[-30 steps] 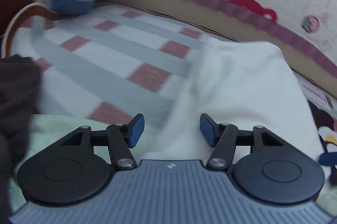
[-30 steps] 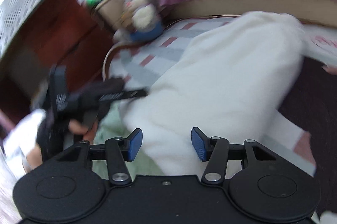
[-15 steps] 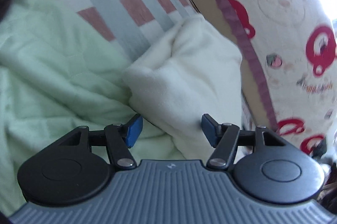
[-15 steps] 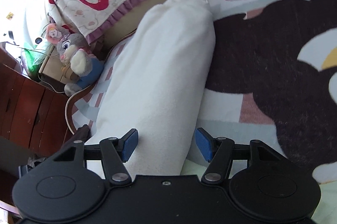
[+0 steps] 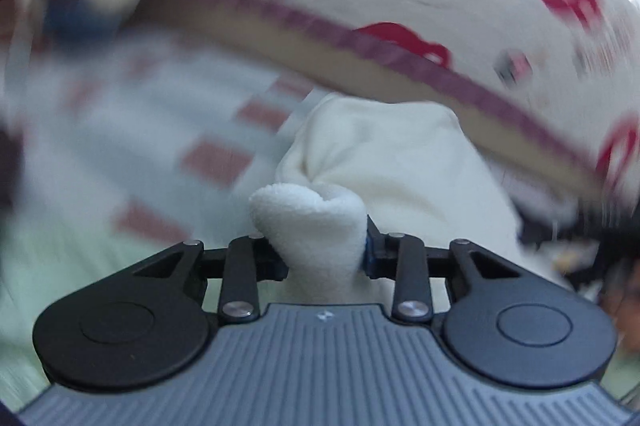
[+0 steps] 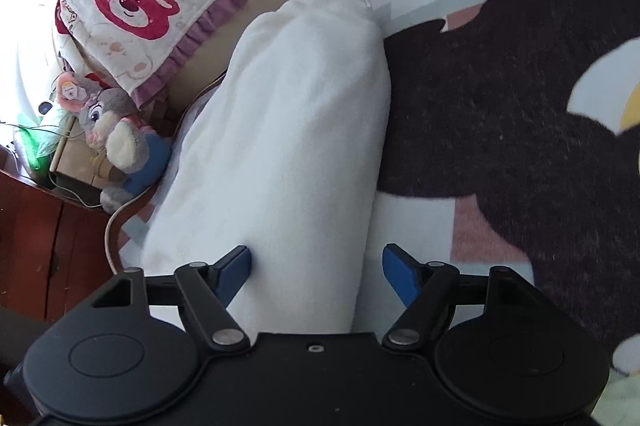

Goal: Fold clothes

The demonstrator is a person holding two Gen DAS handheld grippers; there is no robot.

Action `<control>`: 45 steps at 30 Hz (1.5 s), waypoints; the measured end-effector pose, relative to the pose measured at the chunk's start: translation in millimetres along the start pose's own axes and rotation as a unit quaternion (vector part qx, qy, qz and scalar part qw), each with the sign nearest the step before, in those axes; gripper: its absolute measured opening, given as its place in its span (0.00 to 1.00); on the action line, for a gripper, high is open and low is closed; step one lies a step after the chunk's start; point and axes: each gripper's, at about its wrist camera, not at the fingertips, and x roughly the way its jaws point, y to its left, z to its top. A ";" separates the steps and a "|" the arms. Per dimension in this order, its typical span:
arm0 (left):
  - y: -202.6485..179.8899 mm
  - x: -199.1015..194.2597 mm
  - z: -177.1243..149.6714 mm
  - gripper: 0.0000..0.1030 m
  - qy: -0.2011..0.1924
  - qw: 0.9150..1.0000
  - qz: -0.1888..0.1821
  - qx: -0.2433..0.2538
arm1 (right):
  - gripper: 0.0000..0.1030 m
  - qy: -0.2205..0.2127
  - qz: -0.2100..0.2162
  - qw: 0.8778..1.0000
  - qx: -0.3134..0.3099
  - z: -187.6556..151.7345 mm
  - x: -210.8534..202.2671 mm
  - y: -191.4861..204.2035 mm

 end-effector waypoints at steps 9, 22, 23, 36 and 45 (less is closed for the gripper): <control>55.3 15.1 -1.2 0.48 0.042 0.980 -0.070 -0.182 | 0.75 -0.001 0.009 1.000 0.007 9.7 13.8 -2.9; 60.3 44.7 -6.8 0.35 0.056 0.960 -0.117 -0.247 | 0.63 -0.046 0.054 0.996 0.047 59.4 75.7 -18.1; 57.5 41.8 -4.9 0.33 0.051 0.964 -0.115 -0.235 | 0.54 -0.045 0.048 0.998 0.019 60.2 76.9 -11.6; 33.7 6.1 17.8 0.30 -0.013 0.986 -0.106 -0.129 | 0.39 -0.109 0.071 0.985 -0.114 55.9 19.7 59.0; 45.2 -20.7 26.4 0.30 -0.055 0.987 -0.100 -0.116 | 0.39 -0.120 0.088 0.978 -0.143 49.7 12.7 95.2</control>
